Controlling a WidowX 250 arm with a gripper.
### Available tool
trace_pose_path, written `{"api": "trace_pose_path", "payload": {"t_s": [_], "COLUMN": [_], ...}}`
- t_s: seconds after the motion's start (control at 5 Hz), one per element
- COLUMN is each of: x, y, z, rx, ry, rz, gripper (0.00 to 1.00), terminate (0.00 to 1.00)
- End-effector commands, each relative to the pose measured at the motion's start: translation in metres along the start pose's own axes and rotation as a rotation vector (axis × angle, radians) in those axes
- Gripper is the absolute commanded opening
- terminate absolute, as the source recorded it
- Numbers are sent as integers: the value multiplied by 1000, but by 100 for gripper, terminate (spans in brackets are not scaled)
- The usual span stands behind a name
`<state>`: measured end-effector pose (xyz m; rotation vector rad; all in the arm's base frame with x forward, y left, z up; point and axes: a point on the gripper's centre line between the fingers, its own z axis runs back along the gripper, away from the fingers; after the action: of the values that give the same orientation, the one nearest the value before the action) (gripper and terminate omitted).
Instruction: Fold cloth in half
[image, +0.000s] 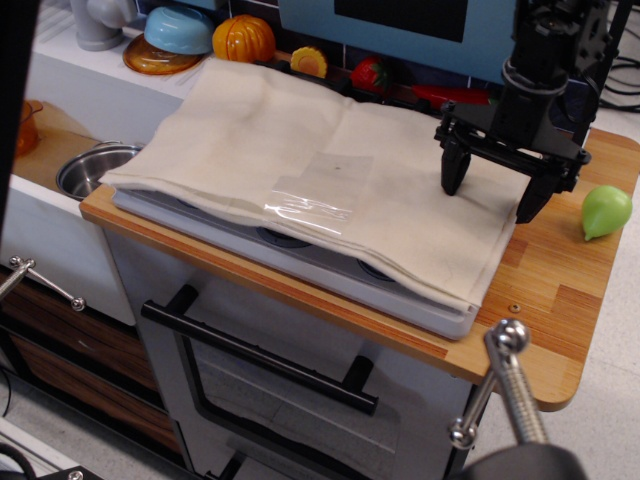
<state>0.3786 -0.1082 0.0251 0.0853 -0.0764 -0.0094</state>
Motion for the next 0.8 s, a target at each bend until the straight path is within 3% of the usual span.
{"api": "trace_pose_path", "payload": {"t_s": [0.0,0.2,0.4,0.6], "x": [-8,-3,5,12], "y": [9,16,28,55], "z": [-12,-4,27,72], "rx": [40,42,-24,-133], "ry": [-12,-15,-16,-35], "rz": [-4,-10,13,35], "gripper": [0,0,0,0], "terminate": [0,0,0,0]}}
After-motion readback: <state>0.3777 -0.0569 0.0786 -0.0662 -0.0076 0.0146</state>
